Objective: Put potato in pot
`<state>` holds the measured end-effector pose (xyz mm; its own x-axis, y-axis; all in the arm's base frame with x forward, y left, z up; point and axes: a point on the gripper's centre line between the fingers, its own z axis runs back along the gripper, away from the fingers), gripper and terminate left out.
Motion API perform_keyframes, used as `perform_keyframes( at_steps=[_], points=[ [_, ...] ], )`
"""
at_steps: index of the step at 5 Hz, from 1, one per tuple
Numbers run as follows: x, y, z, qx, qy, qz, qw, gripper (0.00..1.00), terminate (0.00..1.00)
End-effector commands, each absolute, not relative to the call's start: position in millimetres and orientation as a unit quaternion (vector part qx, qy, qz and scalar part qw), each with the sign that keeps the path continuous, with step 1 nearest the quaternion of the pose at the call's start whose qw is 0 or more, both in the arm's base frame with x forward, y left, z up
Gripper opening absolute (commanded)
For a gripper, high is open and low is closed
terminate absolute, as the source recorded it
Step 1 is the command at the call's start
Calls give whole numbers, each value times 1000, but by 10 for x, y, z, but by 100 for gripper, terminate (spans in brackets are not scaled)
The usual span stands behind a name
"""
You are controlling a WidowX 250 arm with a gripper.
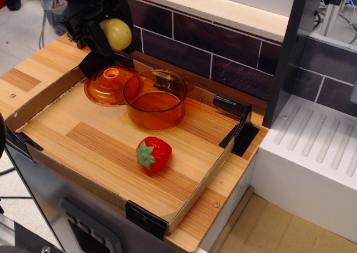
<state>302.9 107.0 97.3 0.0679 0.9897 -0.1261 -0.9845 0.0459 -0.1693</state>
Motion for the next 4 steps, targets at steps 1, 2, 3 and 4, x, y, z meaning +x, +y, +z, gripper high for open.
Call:
perform_keyframes(
  at_steps=[1, 2, 3, 4],
  points=[
    [3010, 911, 957, -90, -28, 662, 743, 100, 0],
    [3054, 792, 862, -86, -16, 657, 749, 100, 0],
    [3073, 677, 846, -79, -14, 646, 759, 100, 0],
    [2996, 675, 950, -89, -15, 640, 763, 100, 0]
  ],
)
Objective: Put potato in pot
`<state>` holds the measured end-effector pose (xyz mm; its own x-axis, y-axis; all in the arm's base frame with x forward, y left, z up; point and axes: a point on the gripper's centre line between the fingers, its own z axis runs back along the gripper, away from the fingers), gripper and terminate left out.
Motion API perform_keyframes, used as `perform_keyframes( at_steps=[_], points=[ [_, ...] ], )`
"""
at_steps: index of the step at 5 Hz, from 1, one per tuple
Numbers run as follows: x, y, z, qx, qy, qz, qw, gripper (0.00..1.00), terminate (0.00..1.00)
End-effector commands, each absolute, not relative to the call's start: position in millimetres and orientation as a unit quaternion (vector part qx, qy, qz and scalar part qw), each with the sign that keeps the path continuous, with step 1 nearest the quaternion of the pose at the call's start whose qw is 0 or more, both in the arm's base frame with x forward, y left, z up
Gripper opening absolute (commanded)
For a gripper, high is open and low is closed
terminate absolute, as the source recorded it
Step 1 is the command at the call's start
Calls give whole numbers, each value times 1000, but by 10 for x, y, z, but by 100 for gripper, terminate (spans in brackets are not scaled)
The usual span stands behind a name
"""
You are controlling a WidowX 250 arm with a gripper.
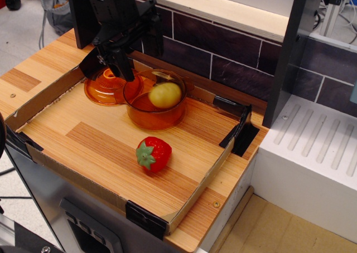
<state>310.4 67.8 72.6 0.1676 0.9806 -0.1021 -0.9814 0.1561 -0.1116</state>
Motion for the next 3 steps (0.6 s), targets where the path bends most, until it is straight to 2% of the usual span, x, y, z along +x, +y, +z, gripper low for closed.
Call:
perform_keyframes(
  at_steps=[1, 2, 3],
  points=[
    [2948, 652, 964, -80, -22, 632, 771, 100, 0],
    [2868, 688, 1160, -82, -23, 626, 775, 100, 0],
    [2763, 706, 1486, -71, 1, 611, 789, 100, 100]
  ],
)
